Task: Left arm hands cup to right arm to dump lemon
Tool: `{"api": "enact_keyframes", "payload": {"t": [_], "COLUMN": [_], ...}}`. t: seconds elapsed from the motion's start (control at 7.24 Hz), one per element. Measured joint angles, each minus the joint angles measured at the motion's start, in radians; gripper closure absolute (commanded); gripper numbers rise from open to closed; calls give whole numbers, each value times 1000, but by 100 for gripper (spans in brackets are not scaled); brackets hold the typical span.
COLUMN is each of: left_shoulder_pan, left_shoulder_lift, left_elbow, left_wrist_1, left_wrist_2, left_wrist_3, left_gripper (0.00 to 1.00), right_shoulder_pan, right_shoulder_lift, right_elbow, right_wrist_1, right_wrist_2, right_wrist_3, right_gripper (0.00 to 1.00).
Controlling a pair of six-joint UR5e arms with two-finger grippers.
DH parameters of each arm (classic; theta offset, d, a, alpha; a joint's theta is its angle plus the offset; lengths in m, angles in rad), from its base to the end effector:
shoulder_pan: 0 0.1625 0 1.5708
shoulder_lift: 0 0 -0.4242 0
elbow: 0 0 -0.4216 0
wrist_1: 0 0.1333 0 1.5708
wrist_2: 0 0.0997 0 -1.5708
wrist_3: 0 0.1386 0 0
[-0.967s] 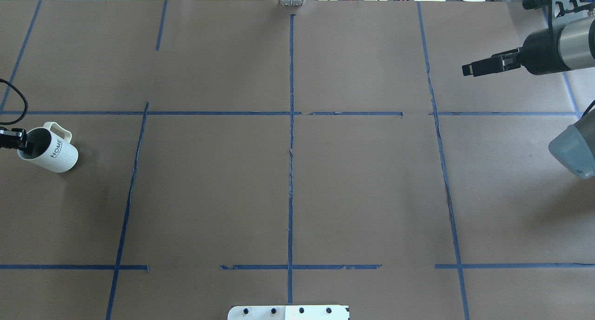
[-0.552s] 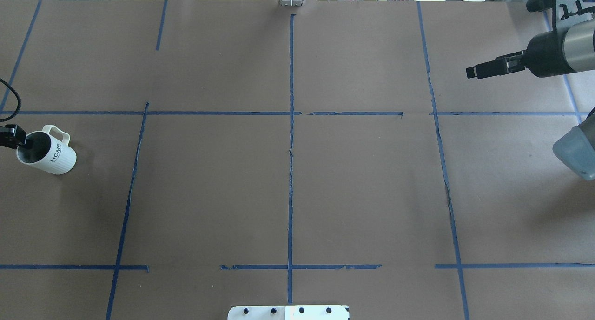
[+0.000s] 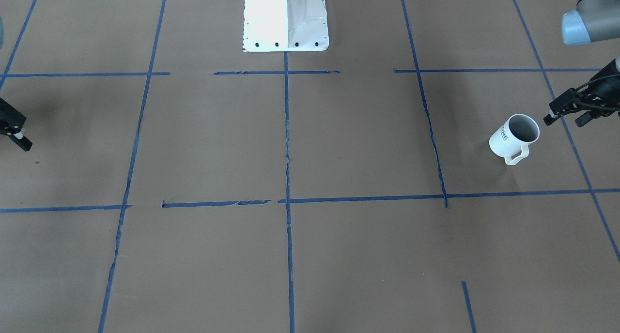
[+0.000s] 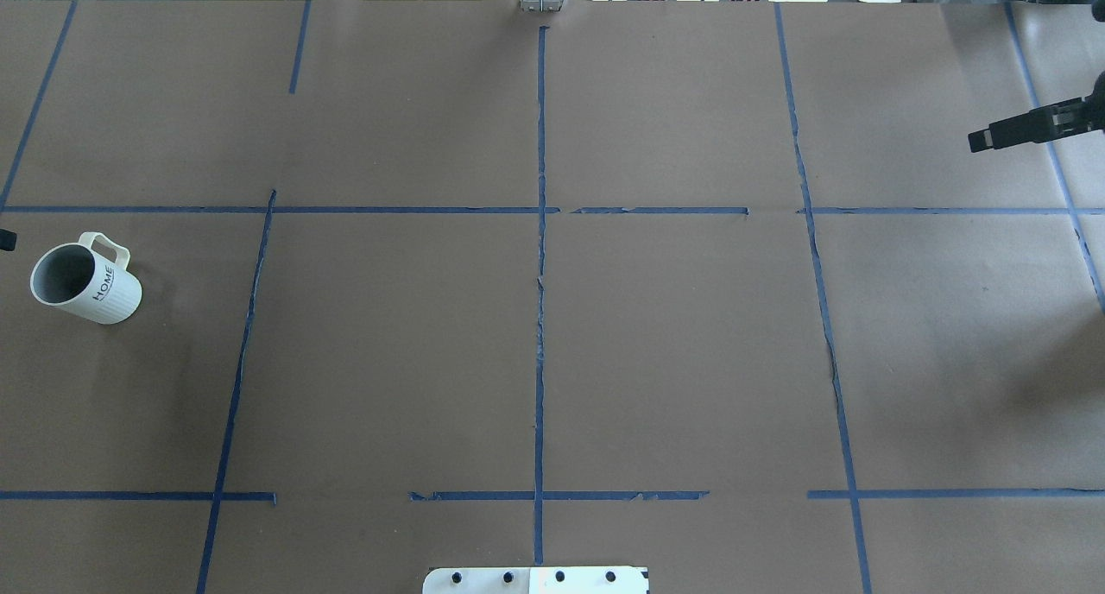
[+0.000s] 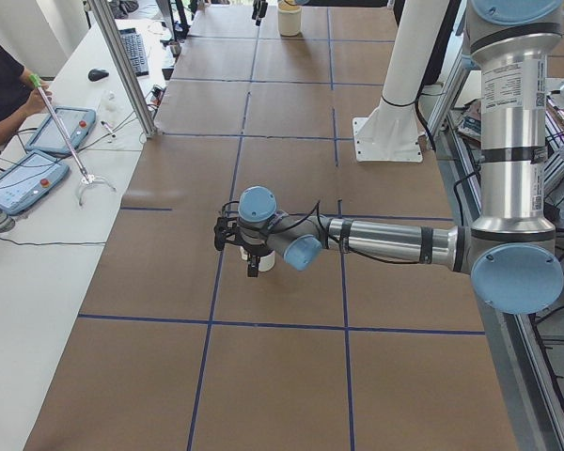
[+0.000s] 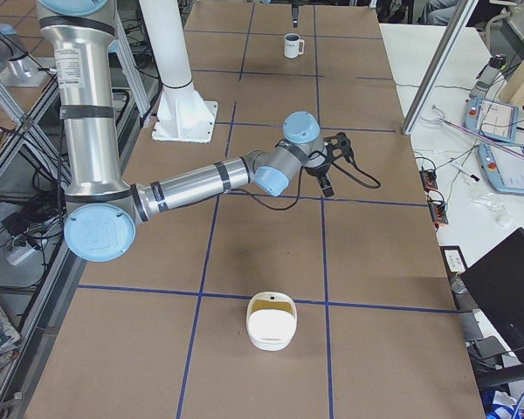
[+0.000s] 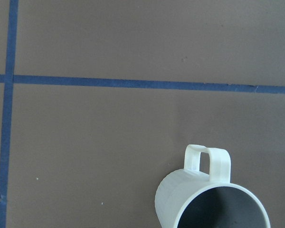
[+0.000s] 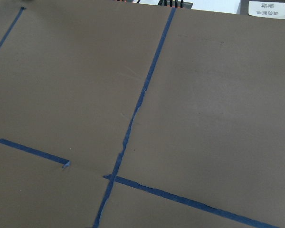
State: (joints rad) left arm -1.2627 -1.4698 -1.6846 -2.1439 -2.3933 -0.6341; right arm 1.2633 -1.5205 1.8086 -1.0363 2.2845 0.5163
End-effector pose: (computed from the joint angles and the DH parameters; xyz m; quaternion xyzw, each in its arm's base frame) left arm 0.1256 -0.4994 0.6026 0.0622 0.4612 -0.0285 0.8847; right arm -0.1320 -0.5563 0.4646 0.2151 -0.4434 -0.0494 0.8687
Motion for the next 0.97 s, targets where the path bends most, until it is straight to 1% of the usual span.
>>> {"api": "enact_keyframes", "payload": {"t": [0.28,0.55,0.69,0.97], "left_shoulder_pan": [-77,-126,-140,-173], "left_shoulder_lift": [30,54,64,68], "left_elbow": [1,5,4,1], "left_wrist_1": [6,32,53,140], "left_wrist_2": [-24,-27,-31,-59], "left_wrist_3": [139,242,271,335], "left_gripper": [0,0,0,0], "right_shoulder_pan": [88,133,150,169], "right_shoulder_lift": [-36,-142,-190,-238], "right_elbow": [5,4,5,3], "right_wrist_1": [-140,-205,-242,-313], "right_wrist_2": [30,47,80,133], "right_wrist_3": [-158,-279,-300,-321], "right_gripper": [0,0,0,0]}}
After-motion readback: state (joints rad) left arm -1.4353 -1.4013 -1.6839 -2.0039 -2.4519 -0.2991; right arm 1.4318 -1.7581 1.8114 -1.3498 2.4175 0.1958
